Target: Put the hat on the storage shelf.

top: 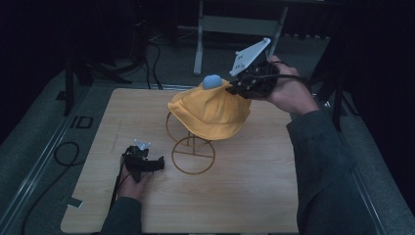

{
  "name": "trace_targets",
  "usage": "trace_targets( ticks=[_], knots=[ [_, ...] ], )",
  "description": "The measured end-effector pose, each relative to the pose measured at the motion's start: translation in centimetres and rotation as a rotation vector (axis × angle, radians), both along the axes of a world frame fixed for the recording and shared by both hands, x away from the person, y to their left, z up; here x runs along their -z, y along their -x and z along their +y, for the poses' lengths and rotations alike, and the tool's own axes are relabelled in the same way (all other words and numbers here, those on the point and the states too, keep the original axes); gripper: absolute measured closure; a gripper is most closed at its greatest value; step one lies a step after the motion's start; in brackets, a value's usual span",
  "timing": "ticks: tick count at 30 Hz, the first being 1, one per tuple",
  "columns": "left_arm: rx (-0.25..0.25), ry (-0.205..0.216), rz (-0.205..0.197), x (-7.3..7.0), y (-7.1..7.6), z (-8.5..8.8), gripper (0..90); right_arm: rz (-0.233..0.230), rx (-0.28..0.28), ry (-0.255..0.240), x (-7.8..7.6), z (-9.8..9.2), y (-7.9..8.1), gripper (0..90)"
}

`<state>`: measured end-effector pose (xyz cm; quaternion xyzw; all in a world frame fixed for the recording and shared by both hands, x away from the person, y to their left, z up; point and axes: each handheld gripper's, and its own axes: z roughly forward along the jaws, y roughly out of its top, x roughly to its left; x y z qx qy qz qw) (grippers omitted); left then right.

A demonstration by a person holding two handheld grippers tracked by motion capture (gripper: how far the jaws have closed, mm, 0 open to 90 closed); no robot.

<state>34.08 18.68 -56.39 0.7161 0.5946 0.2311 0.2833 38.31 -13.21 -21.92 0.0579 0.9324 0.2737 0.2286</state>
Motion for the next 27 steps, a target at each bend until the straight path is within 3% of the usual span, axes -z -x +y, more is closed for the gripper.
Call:
trace_targets(
  ticks=[14,18,24,27],
  knots=[
    [0.000,0.001,0.000,0.0,0.0,0.0,0.9,0.004,-0.032,0.024,1.4,5.5,-0.3,83.4],
    [0.000,0.001,0.001,0.0,0.0,0.0,0.9,0.002,-0.047,0.077,2.4,7.3,-0.4,82.9],
    [0.000,0.001,0.001,0.0,0.0,0.0,0.9,0.019,-0.058,0.082,3.2,8.7,-0.6,81.1],
    [0.000,0.001,0.001,0.0,0.0,0.0,0.9,0.052,-0.077,0.084,3.7,9.3,-0.6,79.7]
  ],
)
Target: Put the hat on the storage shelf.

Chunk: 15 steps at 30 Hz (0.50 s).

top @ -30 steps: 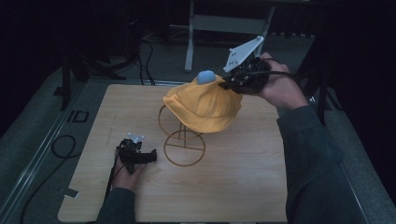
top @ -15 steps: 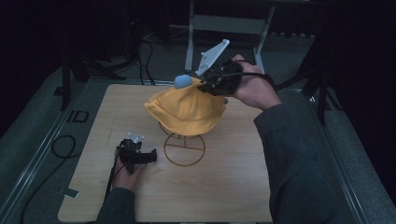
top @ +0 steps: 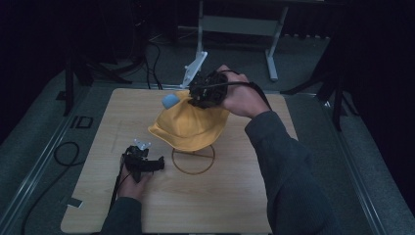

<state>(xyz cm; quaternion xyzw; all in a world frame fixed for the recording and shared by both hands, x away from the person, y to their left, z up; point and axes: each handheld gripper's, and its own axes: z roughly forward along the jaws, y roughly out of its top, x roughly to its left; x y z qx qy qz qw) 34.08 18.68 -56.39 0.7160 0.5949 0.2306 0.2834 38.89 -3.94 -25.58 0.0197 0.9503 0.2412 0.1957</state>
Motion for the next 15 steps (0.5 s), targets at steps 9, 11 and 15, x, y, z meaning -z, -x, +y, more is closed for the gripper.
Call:
trace_targets(
  ticks=[9,11,15],
  knots=[
    [0.001,0.001,0.000,0.0,0.0,0.0,0.9,0.031,-0.001,0.052,1.5,0.9,-0.3,78.3],
    [0.000,0.000,-0.001,0.0,0.0,0.0,0.9,0.042,0.000,0.061,1.5,0.8,-0.2,76.6],
    [0.000,0.001,-0.002,0.0,0.0,0.0,0.9,0.075,-0.004,0.058,1.4,0.6,-0.1,62.0]
  ],
)
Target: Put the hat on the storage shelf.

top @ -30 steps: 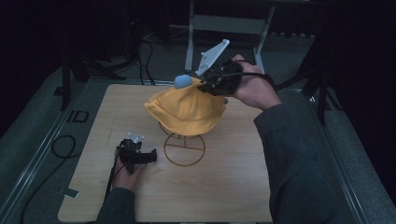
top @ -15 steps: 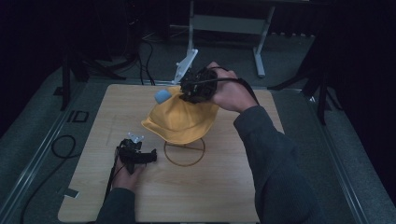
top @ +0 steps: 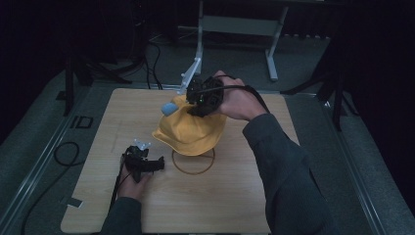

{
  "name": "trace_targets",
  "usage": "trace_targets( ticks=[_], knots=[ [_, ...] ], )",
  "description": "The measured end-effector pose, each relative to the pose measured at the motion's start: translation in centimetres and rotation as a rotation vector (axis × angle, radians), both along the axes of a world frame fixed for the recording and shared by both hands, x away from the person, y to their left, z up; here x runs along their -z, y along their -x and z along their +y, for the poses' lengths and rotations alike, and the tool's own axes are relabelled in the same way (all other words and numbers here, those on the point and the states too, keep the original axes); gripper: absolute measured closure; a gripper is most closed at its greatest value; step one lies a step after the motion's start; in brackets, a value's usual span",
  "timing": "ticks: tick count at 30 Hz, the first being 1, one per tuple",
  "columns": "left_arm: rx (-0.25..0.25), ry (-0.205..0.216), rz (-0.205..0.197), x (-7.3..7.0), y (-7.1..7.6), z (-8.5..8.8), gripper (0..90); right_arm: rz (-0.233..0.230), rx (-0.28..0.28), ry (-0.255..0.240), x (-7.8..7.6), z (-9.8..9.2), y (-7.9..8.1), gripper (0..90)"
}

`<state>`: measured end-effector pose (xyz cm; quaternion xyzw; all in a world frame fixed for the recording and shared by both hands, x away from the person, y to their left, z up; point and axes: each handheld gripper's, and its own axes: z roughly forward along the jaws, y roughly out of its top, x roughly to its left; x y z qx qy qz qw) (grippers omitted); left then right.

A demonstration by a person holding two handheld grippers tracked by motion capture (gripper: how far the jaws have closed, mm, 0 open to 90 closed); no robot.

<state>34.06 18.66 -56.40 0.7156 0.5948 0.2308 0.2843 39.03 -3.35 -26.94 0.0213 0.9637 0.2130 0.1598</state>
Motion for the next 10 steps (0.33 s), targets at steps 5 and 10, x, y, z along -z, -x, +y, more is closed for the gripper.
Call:
trace_targets(
  ticks=[5,10],
  knots=[
    [0.001,-0.001,0.001,0.0,0.0,0.0,0.9,0.009,0.030,-0.050,-0.7,-1.3,0.1,42.2],
    [0.002,-0.001,0.001,0.0,0.0,0.0,0.9,-0.035,0.084,-0.096,-1.4,-2.9,0.0,32.3]
  ],
)
